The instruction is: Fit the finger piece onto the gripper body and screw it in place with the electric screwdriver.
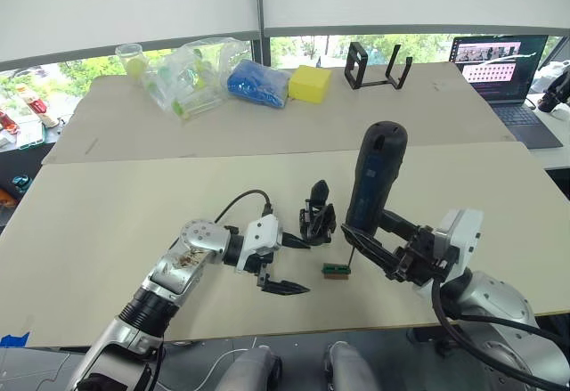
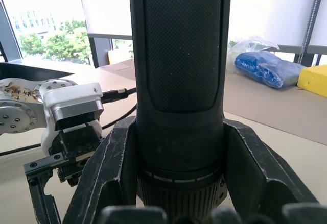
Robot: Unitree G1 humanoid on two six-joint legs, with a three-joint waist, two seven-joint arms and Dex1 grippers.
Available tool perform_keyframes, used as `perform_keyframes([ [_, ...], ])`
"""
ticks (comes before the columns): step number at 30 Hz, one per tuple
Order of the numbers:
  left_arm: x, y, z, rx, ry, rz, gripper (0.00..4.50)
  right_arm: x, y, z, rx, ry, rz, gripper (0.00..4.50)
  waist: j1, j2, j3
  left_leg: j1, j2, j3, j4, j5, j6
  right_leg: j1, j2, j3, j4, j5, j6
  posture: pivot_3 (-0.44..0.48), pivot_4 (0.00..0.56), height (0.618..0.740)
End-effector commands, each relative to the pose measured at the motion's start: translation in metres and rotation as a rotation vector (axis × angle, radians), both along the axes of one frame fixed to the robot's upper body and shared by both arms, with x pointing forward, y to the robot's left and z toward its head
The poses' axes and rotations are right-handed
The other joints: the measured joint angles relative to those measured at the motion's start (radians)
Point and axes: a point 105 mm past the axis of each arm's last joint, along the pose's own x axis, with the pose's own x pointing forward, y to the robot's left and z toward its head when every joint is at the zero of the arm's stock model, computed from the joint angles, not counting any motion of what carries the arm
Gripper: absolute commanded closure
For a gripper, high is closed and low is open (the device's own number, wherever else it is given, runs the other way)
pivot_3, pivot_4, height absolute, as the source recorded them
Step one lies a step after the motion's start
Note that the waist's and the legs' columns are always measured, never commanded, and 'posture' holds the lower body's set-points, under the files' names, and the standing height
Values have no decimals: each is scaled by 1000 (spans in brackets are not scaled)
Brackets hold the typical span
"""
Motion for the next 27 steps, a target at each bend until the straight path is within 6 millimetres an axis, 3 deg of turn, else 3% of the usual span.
perform_keyframes([
  [1,3,-1,8,-12,-40,-3,0,-6,4,15,11,-78,22,2590,0,0,0,0,0,0,0,0,0,0,0,0,0,0,0,0,150,740],
  [27,4,0,10,-15,-45,0,0,-4,2,13,-1,-72,10,2590,0,0,0,0,0,0,0,0,0,0,0,0,0,0,0,0,150,740],
])
